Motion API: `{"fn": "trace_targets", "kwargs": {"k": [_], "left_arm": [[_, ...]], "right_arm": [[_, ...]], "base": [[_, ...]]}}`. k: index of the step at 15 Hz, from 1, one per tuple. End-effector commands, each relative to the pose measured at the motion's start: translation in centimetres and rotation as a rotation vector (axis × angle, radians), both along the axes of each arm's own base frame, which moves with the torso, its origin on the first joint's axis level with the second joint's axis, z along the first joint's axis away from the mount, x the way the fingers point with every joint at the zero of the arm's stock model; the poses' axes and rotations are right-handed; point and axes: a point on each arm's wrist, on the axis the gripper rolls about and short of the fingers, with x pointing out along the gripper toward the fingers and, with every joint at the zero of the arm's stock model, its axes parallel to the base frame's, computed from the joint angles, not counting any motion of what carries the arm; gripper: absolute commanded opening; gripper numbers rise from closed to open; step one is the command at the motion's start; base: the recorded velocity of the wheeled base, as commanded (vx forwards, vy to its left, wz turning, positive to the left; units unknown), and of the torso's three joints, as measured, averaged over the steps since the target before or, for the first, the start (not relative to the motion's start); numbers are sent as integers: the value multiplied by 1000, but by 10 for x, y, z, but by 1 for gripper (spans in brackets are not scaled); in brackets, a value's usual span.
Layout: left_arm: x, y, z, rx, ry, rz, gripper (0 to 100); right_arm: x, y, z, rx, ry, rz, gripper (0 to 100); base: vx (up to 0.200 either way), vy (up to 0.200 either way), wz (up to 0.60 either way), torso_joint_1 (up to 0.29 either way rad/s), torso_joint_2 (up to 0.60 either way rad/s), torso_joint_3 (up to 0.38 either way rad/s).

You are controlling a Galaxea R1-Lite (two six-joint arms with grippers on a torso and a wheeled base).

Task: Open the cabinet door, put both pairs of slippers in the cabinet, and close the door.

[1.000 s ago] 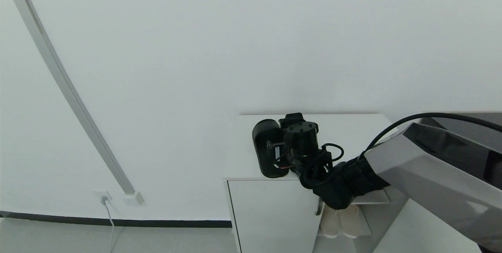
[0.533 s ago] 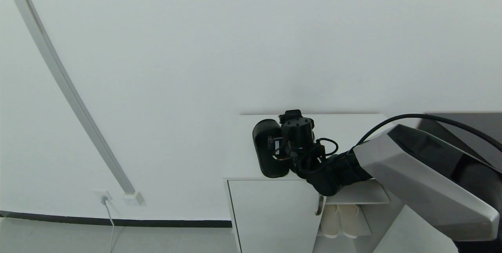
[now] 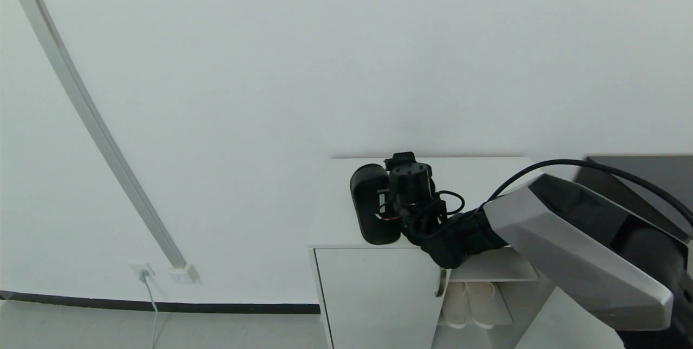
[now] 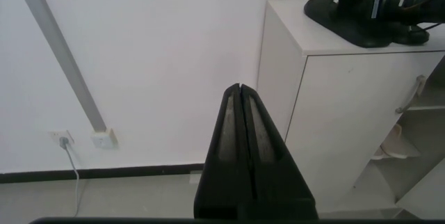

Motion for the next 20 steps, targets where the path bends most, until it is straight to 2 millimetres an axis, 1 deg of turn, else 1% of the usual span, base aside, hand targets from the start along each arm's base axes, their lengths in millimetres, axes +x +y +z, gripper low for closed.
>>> {"fn": "trace_targets", "kwargs": {"k": [1,5,7,9,11,14,15,16,17,18,20], "left_arm": [[0,0,0,0,0,1,0],[0,0,0,-1,0,1,0],[0,0,0,-1,0,1,0],[0,0,0,-1,0,2,0],[0,0,0,-1,0,1,0],[0,0,0,-1,0,4,0],[0,0,0,-1,0,2,0],[0,0,0,-1,0,1,0],[0,0,0,-1,0,1,0],[0,0,0,-1,0,2,0],[0,0,0,-3,0,2,0]], "right_arm": [[0,1,0,2,-2,1,0],[-3,0,7,9,-12,2,0],[-15,-7,23,14,-18,9,0],[-36,-16,35,19,-14,31,0],[-61,-28,47,44,-36,89,0],[-105,-57,58,49,-12,201,0],[-117,-67,63,52,-7,231,0],[-125,-73,66,53,1,247,0],[-143,-82,73,60,7,304,0],[-153,-88,77,61,14,344,0],[-167,-99,77,35,34,386,0]], "base": [[0,0,0,0,0,0],[0,0,0,0,0,0],[0,0,0,0,0,0],[0,0,0,0,0,0],[0,0,0,0,0,0],[0,0,0,0,0,0],[0,0,0,0,0,0],[0,0,0,0,0,0],[0,0,0,0,0,0],[0,0,0,0,0,0],[0,0,0,0,0,0]]}}
